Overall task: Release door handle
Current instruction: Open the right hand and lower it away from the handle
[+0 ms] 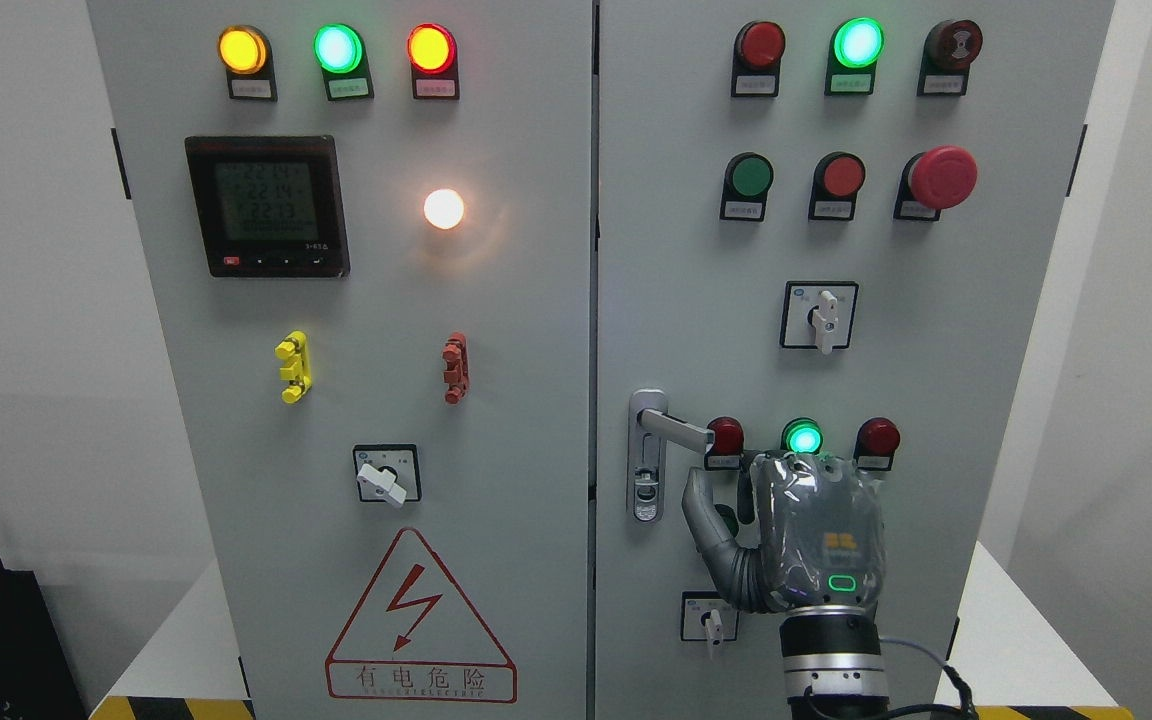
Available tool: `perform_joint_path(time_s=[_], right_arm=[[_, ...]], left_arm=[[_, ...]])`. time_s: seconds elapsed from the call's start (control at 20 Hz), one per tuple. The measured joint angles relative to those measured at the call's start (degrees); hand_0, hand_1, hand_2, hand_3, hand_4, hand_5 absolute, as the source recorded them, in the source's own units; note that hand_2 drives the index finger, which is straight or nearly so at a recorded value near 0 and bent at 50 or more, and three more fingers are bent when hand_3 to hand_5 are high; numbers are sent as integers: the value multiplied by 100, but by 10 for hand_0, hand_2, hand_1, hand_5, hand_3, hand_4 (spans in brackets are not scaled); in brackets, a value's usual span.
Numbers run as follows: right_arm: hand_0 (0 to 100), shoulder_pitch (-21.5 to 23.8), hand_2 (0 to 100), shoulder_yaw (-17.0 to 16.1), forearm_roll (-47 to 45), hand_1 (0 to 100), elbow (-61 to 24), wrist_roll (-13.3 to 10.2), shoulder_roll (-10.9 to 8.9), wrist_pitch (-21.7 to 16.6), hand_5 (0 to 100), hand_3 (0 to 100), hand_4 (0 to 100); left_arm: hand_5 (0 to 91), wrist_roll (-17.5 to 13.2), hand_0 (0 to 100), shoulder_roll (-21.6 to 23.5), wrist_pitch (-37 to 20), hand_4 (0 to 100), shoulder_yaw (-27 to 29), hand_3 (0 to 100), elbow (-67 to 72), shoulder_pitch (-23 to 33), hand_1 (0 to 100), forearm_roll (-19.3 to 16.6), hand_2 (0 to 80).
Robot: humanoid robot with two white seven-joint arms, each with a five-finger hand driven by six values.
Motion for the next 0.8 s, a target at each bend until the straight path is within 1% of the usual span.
perform_joint_path(time_s=[0.25,0.4,0.65,0.8], right_arm=[[554,250,861,69,-9,116,-191,-3,-2,-30,1000,1000,999],[554,463,859,118,-18,117,-362,-22,-11,-154,1000,1000,999],[562,920,858,176,-23,120,-689,-313,-71,-674,1000,1000,1000],[570,1175,861,200,-41,119,-904,-495,-219,-838,1000,1000,1000]], left_arm=[[0,0,120,0,0,0,0,0,0,0,389,0,0],[0,0,120,0,0,0,0,0,0,0,389,0,0],[0,0,120,0,0,0,0,0,0,0,389,1,0],[0,0,120,0,0,0,0,0,0,0,389,0,0]])
